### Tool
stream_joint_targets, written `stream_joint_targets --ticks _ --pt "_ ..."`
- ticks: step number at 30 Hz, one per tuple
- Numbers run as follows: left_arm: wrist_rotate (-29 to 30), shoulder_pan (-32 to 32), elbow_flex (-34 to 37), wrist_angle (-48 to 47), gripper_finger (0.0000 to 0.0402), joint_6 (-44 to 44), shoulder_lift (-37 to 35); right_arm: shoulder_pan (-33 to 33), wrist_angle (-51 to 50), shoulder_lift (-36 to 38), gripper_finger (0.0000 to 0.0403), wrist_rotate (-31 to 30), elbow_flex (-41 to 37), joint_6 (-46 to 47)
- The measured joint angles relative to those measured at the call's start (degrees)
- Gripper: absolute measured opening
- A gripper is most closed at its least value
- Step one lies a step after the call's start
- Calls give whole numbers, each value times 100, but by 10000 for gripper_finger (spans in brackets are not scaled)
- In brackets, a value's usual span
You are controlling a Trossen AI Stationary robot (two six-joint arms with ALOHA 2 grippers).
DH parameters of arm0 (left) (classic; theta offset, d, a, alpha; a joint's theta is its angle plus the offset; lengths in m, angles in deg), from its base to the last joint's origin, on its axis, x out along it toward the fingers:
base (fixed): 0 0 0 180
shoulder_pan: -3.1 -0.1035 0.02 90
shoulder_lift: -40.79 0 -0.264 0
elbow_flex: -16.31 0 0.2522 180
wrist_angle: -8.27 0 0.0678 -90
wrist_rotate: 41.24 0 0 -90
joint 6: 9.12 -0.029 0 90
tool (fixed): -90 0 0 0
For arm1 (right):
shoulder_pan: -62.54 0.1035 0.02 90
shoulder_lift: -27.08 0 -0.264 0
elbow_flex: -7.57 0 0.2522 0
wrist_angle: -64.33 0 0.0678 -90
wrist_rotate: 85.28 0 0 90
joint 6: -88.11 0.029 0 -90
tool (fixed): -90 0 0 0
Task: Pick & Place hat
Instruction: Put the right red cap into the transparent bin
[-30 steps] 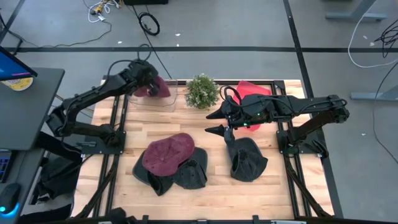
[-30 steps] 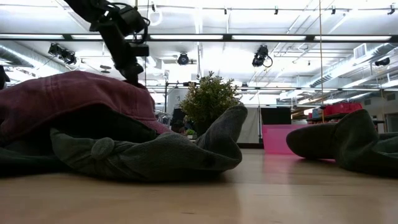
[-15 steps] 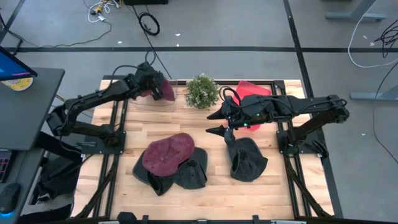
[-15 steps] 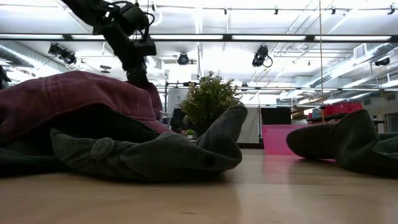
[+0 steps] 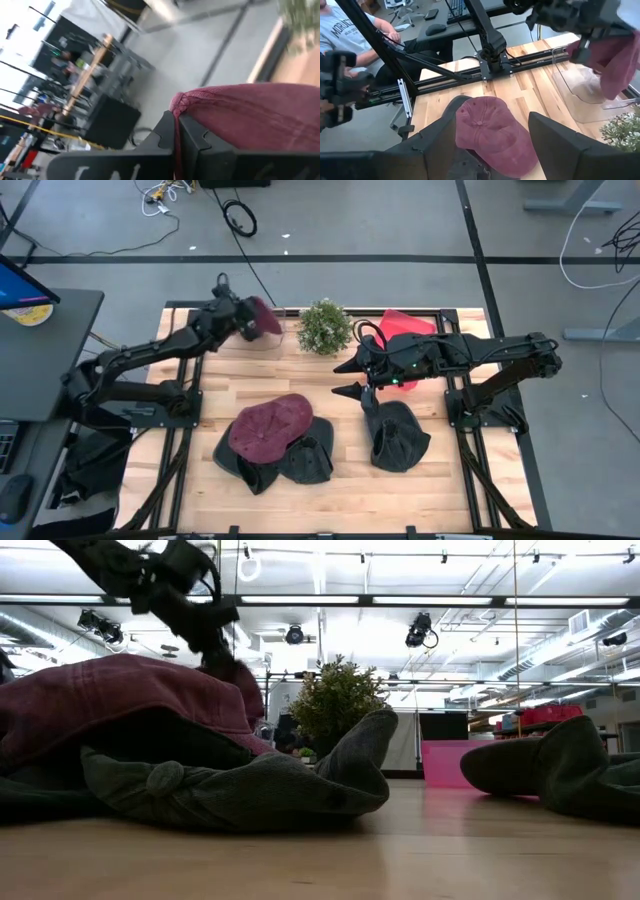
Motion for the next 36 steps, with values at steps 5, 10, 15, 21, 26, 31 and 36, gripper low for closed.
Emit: stream_joint_targets --ticks 5,10,15,21,26,31,36 --pt "-476 5 2 -32 4 -297 -472 0 14 0 251 0 0 -42" --pt "-275 -48 2 -392 4 -407 -579 0 28 0 251 0 0 -45" --pt "-273 -206 2 -822 4 -369 -542 0 33 0 251 -1 0 -21" --pt "-438 -362 2 -850 4 -289 -529 0 95 0 251 -2 0 -17" --pt "-700 -459 2 -837 4 -287 -529 0 119 0 251 -2 0 -14" --pt "-699 -579 2 -847 4 -287 -529 0 140 -38 251 -2 0 1" --pt "-657 -671 2 -958 4 -287 -442 0 158 -160 251 0 -2 1"
